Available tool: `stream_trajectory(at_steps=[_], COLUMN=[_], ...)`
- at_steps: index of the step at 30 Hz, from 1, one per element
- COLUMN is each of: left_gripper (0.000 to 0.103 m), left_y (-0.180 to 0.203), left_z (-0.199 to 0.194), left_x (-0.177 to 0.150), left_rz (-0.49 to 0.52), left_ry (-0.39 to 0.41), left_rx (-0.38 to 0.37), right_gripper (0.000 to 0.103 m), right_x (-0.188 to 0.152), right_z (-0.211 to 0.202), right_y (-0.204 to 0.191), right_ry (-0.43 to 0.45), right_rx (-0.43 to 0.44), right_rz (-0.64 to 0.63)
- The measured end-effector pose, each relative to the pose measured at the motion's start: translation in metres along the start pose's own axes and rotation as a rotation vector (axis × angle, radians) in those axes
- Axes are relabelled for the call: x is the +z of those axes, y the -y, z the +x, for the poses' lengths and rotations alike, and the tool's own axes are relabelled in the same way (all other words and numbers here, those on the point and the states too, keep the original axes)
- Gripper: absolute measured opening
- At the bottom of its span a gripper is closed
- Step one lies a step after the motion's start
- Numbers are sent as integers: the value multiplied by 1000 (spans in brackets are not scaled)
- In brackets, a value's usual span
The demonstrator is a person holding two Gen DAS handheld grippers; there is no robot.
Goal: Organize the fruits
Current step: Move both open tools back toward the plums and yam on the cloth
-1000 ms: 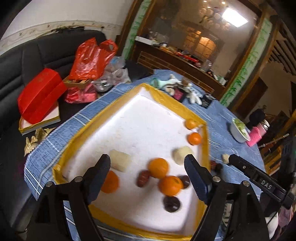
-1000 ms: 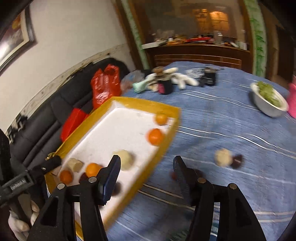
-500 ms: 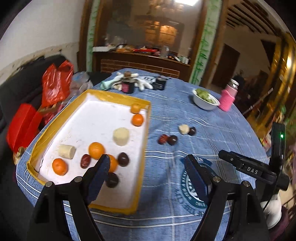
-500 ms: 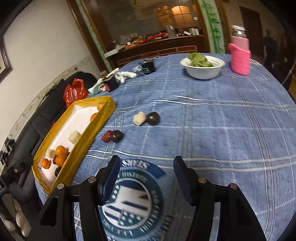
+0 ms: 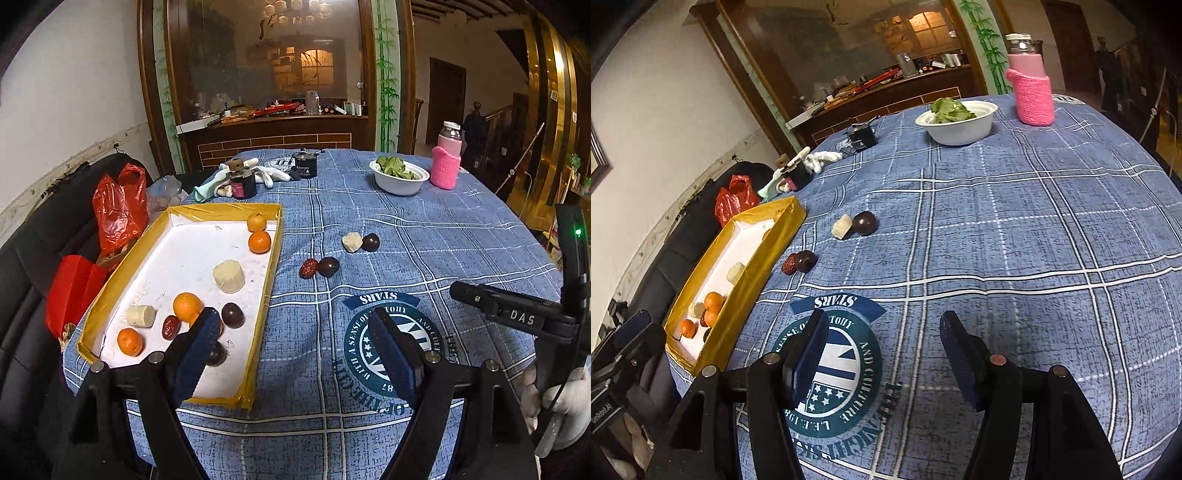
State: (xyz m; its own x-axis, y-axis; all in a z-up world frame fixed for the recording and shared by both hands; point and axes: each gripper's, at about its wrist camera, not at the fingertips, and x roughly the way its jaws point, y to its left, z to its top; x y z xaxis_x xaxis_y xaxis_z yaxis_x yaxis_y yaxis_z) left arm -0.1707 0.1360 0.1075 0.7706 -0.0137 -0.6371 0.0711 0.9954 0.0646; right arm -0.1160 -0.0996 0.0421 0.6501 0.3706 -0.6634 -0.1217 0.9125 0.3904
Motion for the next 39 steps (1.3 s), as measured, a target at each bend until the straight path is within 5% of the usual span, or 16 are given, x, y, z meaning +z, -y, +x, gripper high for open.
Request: stream_trajectory(at_steps=[25, 39], left_gripper=[82, 82], left_y=[-2, -29], left_z=[38, 75], left_x=[-6, -5], left_rz=[-30, -138], left_ry=[-109, -151], left_rx=[-72, -152], right_gripper=[69, 69], right_x=[4, 72], right_z=[21, 95], right_y=[3, -30], right_ry=[-48, -84], right_rx=[-24, -27], right_rz=[-20, -149])
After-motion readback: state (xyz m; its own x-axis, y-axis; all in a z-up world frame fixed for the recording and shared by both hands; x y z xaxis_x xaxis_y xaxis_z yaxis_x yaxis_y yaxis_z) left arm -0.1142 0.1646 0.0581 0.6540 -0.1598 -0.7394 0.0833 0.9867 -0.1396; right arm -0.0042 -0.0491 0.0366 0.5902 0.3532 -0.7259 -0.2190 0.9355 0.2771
